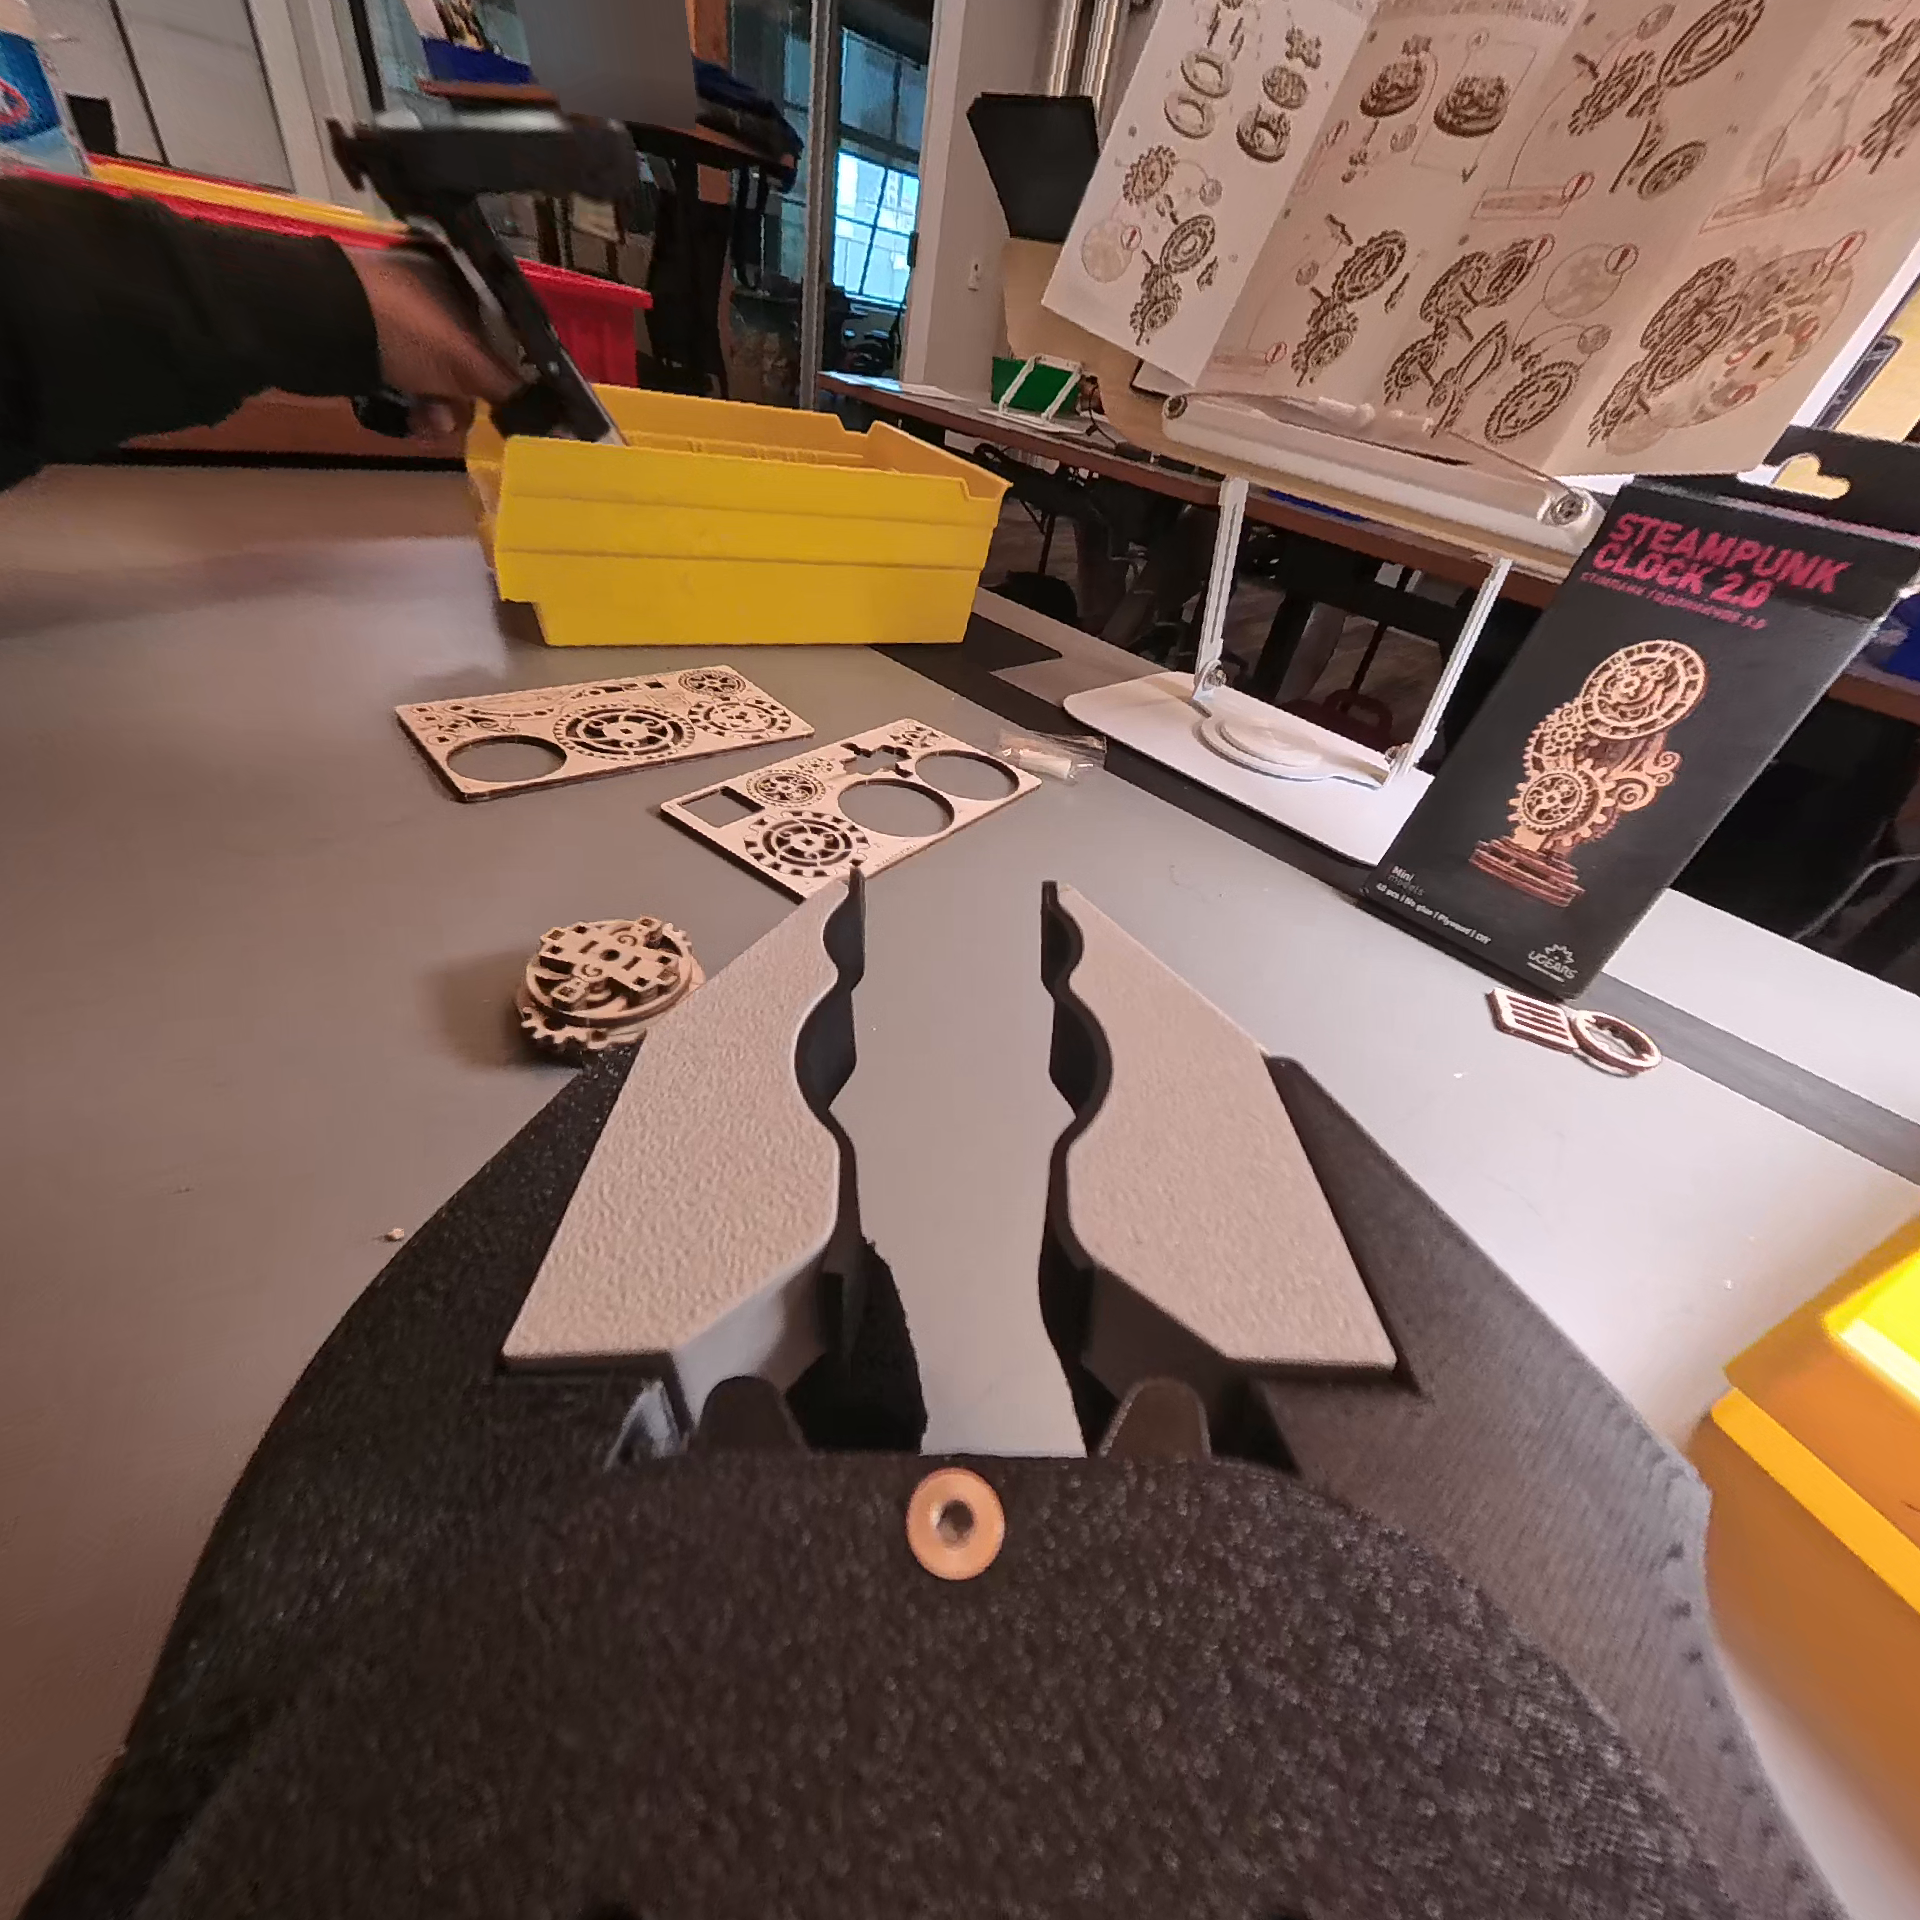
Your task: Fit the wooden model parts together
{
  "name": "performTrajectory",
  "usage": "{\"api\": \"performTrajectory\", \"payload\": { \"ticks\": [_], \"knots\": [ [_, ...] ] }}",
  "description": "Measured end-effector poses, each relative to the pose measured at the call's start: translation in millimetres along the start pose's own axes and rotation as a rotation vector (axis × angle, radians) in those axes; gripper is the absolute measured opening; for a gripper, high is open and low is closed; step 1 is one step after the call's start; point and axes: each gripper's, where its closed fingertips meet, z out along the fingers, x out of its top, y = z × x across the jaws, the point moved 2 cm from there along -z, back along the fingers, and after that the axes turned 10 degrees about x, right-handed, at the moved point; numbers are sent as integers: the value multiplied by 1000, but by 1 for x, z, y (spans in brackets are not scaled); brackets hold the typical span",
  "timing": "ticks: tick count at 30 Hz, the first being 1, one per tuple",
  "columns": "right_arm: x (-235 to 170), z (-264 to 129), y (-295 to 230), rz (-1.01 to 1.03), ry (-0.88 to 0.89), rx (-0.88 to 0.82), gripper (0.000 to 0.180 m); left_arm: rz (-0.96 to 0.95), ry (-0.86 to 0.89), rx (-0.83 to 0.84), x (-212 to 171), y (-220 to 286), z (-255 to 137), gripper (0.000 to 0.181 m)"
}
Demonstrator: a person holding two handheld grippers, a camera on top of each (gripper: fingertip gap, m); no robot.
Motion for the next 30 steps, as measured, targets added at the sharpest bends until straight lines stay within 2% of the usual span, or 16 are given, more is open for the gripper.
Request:
{"api": "performTrajectory", "payload": {
  "ticks": [1, 4, 7, 10, 13, 16, 19, 21, 22, 23, 24, 25, 26, 30],
  "knots": [
    [1, -1, -1, -2, 6, 3, 31, 25, 71, 45, 12, -3, -18, 90],
    [5, 0, -7, -1, 19, 24, 31, 100, 263, 142, 47, -1, -80, 90],
    [11, 3, -16, 25, 42, 64, 31, 160, 447, 126, 70, 31, -149, 91],
    [20, 11, -29, 140, 75, 152, 35, 197, 629, -21, 72, 103, -212, 90],
    [37, 23, -43, 279, 116, 253, 40, 276, 762, -138, 54, 193, -249, 90],
    [63, 37, -56, 449, 165, 368, 49, 333, 832, -201, 33, 268, -262, 90],
    [84, 51, -63, 631, 209, 459, 51, 352, 867, -197, 22, 312, -261, 90],
    [79, 62, -59, 682, 164, 453, 37, 361, 852, -214, 16, 330, -256, 90],
    [75, 66, -55, 674, 155, 430, 18, 361, 834, -235, 13, 337, -252, 90],
    [71, 68, -50, 661, 158, 417, 5, 352, 828, -242, 13, 339, -248, 91],
    [69, 69, -49, 661, 154, 446, 3, 358, 808, -259, 11, 340, -241, 91],
    [64, 71, -47, 674, 123, 470, 1, 360, 741, -306, 7, 342, -231, 93],
    [58, 72, -45, 664, 80, 509, 1, 335, 665, -381, 3, 344, -223, 105],
    [62, 57, -58, 678, -35, 835, 1, 80, 548, -869, -1, 346, -224, 91]
  ]
}}
